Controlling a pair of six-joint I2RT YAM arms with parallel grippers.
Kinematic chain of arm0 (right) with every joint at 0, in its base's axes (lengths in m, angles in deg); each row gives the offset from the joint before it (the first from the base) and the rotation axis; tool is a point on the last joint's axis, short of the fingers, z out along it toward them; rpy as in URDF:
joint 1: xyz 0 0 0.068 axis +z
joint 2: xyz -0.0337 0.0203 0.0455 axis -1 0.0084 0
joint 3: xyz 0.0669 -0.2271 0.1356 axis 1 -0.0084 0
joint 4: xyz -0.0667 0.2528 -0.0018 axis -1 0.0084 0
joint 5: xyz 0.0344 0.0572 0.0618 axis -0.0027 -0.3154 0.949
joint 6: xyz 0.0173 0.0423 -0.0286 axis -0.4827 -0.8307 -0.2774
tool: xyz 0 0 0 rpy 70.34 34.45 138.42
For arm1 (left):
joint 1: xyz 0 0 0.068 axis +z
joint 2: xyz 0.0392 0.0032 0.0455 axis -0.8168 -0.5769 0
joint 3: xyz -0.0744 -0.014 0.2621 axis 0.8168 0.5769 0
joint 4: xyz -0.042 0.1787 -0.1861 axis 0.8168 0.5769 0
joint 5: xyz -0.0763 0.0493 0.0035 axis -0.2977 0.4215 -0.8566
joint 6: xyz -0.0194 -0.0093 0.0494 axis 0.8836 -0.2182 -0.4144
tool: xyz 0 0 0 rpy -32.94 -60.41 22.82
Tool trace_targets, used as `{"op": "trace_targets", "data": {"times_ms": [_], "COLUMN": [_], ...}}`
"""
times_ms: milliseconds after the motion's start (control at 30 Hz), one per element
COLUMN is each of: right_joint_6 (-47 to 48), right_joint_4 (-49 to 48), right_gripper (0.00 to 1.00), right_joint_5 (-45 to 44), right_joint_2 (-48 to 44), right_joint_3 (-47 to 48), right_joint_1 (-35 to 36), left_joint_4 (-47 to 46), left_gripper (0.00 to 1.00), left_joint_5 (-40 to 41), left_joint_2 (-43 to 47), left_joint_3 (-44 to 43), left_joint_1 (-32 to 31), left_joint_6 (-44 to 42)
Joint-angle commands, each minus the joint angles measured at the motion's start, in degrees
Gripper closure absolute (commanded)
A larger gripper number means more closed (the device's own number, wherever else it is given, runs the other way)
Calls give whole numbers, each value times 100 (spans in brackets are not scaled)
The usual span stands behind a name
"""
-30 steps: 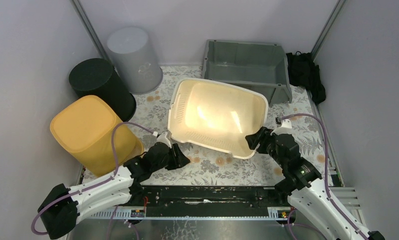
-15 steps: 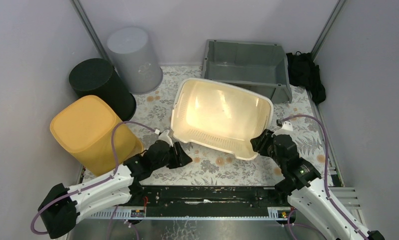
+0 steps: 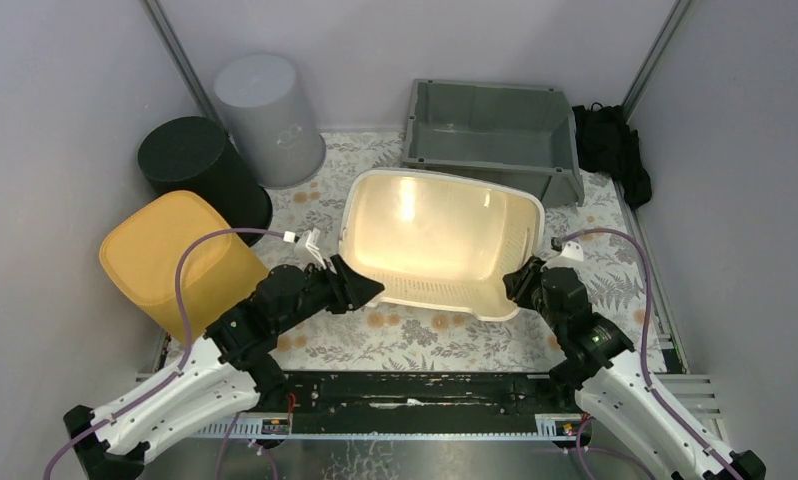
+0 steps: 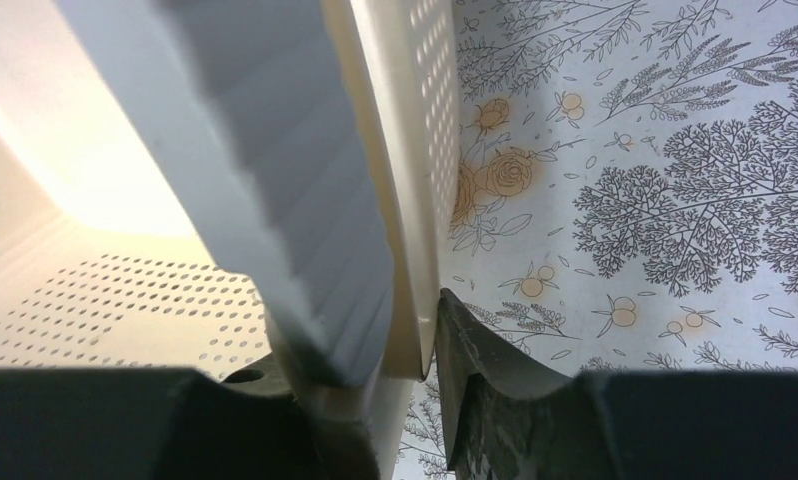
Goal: Turn the large container upside down
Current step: Turn the container upside down at the center of the board.
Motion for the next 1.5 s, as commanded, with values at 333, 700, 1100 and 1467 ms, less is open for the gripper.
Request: {"op": "trace_targets", "data": {"times_ms": [333, 700, 1100, 1467], "right_joint_6": [-237, -338, -374, -282], "right_joint_4": [8, 0, 451, 817], "right_gripper": [100, 60, 35, 23], "right_joint_5": [122, 471, 1266, 2807], "right_joint_2": [-105, 16, 203, 499], "right_joint_3": [-76, -65, 229, 894], "right_joint_1": [54, 56, 51, 51], "left_joint_4": [-596, -872, -1305, -1599], "left_gripper": [46, 47, 46, 46], "left_joint_5": [891, 1171, 1193, 1230], "left_joint_2": [-1100, -1083, -1583, -2087], "left_joint_3": [202, 996, 1227, 1198], "left_joint_1": [-20, -20, -16, -7], "left_joint_6": [-696, -623, -561, -655]}}
